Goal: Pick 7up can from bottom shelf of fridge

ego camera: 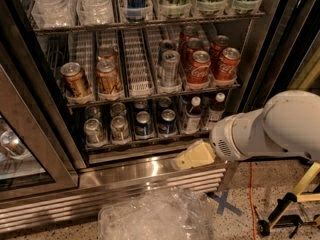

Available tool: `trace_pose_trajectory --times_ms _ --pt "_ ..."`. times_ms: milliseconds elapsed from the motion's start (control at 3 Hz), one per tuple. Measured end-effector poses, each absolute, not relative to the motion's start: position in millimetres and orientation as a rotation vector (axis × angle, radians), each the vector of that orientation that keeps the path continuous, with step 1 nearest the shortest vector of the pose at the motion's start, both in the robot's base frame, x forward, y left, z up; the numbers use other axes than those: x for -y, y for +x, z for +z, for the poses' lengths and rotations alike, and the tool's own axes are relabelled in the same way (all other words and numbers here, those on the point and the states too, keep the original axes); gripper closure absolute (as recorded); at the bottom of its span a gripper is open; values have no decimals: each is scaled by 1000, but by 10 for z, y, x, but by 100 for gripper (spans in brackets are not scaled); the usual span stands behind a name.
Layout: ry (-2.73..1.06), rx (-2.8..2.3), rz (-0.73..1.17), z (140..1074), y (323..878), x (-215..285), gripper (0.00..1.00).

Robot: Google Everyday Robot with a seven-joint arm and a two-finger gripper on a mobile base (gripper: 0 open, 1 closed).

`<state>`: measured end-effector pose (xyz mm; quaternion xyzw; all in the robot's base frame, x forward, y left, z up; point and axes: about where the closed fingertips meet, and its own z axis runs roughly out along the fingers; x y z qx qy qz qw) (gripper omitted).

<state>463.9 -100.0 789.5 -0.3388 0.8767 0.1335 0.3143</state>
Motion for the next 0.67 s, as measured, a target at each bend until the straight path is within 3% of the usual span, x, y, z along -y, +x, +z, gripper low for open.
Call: trace_pose_trajectory --times_ms 667 --pt "-857 -2247 408 7850 4737 799 0"
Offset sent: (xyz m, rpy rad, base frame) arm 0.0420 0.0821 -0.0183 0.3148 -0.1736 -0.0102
